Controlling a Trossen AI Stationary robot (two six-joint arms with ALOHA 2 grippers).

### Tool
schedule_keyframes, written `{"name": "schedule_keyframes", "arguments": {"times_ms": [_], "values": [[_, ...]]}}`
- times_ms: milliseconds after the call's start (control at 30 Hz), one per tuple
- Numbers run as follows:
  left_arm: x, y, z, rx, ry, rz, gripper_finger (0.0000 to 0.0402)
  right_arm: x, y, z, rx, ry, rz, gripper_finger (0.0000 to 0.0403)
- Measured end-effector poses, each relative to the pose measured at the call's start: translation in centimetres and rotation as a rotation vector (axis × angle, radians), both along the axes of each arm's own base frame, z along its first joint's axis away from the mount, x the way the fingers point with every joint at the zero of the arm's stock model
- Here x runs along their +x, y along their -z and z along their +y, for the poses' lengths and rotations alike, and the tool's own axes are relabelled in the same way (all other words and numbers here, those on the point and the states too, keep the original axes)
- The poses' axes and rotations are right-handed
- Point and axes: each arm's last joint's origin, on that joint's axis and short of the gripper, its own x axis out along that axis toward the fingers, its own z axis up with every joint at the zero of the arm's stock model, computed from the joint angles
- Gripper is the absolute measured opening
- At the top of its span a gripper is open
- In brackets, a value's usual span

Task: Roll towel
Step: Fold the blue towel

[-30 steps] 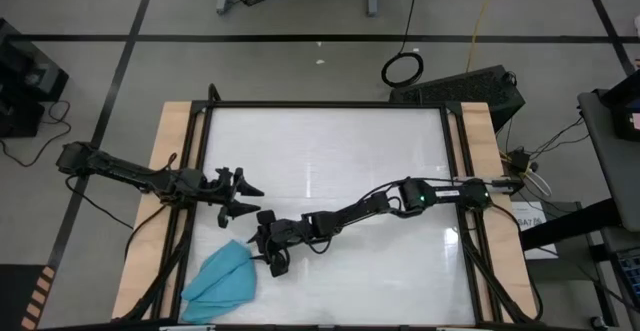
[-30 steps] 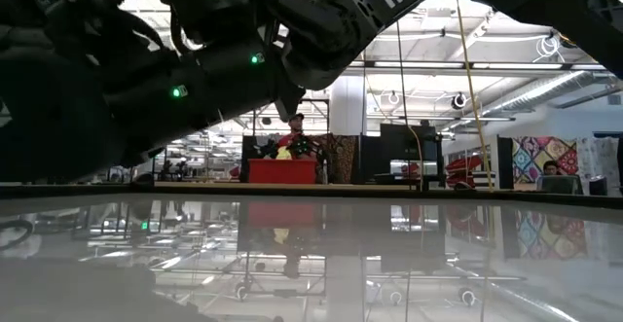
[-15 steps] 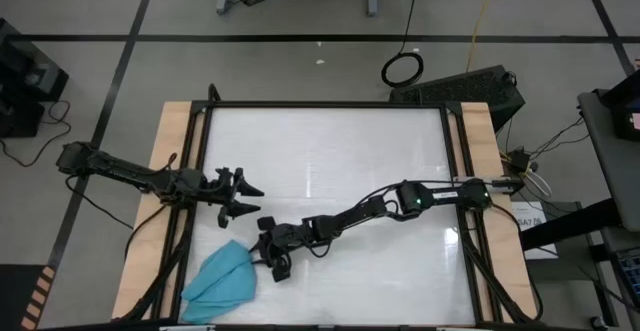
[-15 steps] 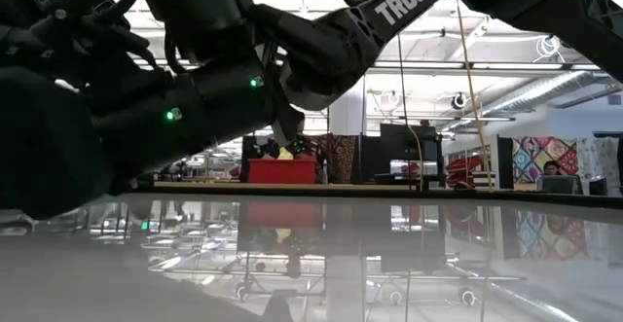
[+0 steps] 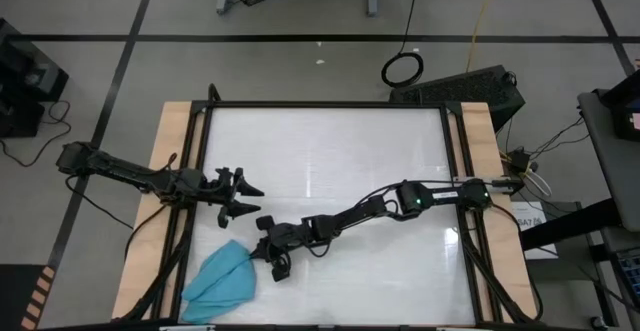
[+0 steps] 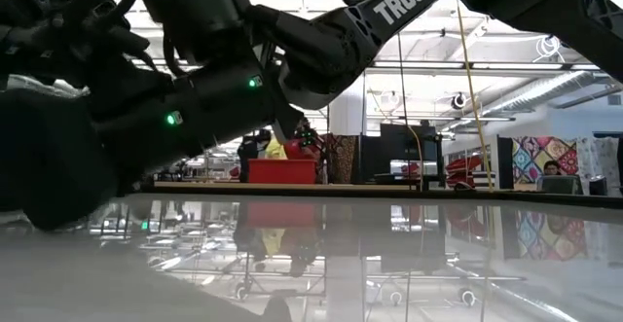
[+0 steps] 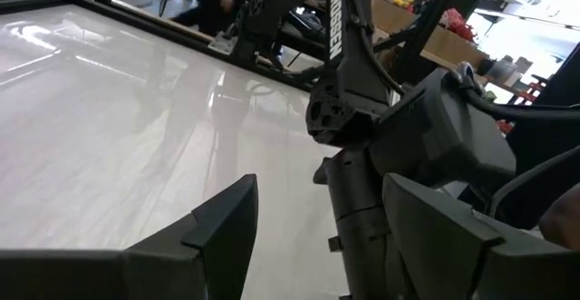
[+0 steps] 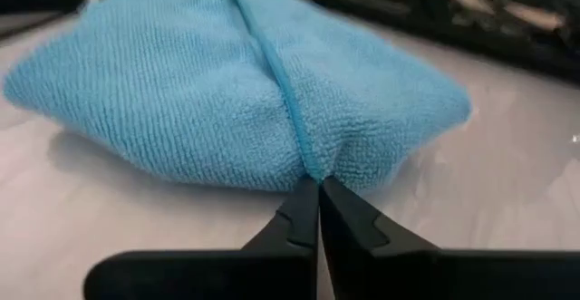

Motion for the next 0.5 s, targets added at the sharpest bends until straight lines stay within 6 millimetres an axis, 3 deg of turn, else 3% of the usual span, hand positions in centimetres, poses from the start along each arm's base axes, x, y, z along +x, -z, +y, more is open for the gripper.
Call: {"name": "schedule_keyframes", "arguments": {"times_ms": [267, 500], "values": [[0.0, 0.0, 0.0, 0.000, 0.000, -0.001, 0.0242, -0.9, -1.7, -0.1, -0.096, 0.053, 0.141, 0.0001], [0.0, 0.0, 0.0, 0.000, 0.000, 0.001, 0.0242, -2.6, -6.2, 0.0, -0.252, 0.122, 0.240, 0.0000]]}}
